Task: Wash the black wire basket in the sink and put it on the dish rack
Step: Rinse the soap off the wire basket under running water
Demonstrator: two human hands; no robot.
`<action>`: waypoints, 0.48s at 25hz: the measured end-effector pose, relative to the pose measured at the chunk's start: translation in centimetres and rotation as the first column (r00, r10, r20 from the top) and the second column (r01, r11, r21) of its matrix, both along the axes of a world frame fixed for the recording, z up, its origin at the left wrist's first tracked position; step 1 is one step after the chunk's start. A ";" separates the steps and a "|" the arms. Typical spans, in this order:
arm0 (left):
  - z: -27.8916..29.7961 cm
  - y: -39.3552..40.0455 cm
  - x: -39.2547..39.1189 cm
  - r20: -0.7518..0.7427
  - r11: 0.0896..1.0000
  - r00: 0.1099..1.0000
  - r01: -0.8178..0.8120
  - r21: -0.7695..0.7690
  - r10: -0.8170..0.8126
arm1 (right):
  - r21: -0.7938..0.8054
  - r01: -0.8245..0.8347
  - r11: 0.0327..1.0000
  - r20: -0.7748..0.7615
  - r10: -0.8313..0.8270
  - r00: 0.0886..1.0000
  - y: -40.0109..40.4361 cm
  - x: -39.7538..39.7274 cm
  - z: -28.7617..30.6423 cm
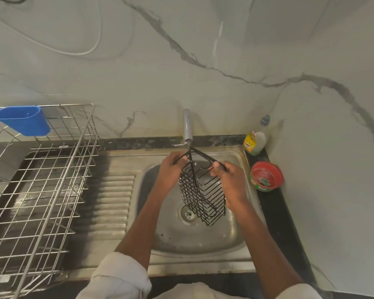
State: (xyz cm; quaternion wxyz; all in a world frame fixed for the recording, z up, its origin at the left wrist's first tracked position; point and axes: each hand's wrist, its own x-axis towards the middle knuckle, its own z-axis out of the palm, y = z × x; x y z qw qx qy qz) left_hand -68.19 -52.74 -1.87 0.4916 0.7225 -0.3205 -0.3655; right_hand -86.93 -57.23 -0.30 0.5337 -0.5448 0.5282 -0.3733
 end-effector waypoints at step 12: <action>0.0 0.7 -0.7 0.095 0.997 0.992 0.080 0.015 -0.081 | -0.060 -0.019 0.998 -0.056 0.015 0.998 0.2 -1.0 0.6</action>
